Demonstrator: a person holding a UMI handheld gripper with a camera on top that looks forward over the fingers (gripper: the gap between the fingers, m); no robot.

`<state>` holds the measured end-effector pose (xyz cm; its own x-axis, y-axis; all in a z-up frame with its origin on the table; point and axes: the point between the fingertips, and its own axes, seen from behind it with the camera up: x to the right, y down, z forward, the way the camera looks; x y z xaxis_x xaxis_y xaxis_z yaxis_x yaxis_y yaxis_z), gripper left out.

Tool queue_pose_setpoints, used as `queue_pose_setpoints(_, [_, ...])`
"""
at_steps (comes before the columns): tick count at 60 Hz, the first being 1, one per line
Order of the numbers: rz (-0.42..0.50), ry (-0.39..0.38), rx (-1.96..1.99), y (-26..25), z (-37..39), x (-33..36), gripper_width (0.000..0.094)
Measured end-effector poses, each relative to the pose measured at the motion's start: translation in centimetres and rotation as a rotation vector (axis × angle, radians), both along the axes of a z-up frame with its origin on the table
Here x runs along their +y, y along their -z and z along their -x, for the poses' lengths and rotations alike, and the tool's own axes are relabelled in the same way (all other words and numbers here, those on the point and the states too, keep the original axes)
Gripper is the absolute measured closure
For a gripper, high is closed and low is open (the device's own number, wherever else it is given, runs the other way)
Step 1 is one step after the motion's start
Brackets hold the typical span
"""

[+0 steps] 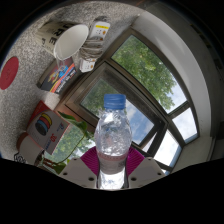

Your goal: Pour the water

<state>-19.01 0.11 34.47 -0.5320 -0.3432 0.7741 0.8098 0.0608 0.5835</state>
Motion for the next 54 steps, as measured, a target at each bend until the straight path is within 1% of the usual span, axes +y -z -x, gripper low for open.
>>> queue_pose_setpoints(5, [0.042, -0.024, -0.164, 3.3, 4.1, 0.3, 0.0631])
queue_pose_setpoints(8, [0.061, -0.012, -0.227, 5.2, 5.1, 0.8, 0.0631])
queue_pose_setpoints(9, [0.07, -0.023, -0.246, 5.7, 4.7, 1.2, 0.0631])
queue_pose_setpoints(14, [0.095, -0.015, -0.298, 7.9, 6.1, 1.5, 0.063])
queue_pose_setpoints(18, [0.096, -0.044, -0.318, 8.1, 6.5, 1.3, 0.063])
queue_pose_setpoints(22, [0.097, -0.053, -0.265, 7.7, 7.1, 0.9, 0.0631])
queue_pose_setpoints(26, [0.094, -0.063, -0.18, 6.2, 7.0, 0.4, 0.063])
queue_pose_setpoints(27, [0.091, -0.067, -0.163, 5.1, 7.0, 0.2, 0.063])
queue_pose_setpoints(31, [0.075, -0.084, -0.007, 2.8, 6.4, -0.2, 0.0631])
queue_pose_setpoints(33, [0.099, -0.098, 0.098, 0.8, 6.8, -0.8, 0.0631])
queue_pose_setpoints(38, [0.145, -0.142, 0.507, -4.0, 4.8, -2.0, 0.0631])
queue_pose_setpoints(41, [0.208, -0.176, 0.815, -5.5, 3.5, -2.6, 0.0631])
queue_pose_setpoints(43, [0.262, -0.215, 1.015, -6.3, 3.1, -3.5, 0.0631])
queue_pose_setpoints(47, [0.35, -0.274, 1.373, -6.4, 1.9, -4.6, 0.063])
queue_pose_setpoints(48, [0.335, -0.281, 1.454, -5.8, 1.5, -5.3, 0.063])
queue_pose_setpoints(49, [0.375, -0.301, 1.527, -6.1, 0.5, -4.9, 0.0631])
queue_pose_setpoints(50, [0.396, -0.313, 1.6, -5.7, 0.2, -4.8, 0.0632])
queue_pose_setpoints(54, [0.478, -0.331, 1.834, -3.0, -0.8, -5.3, 0.0631])
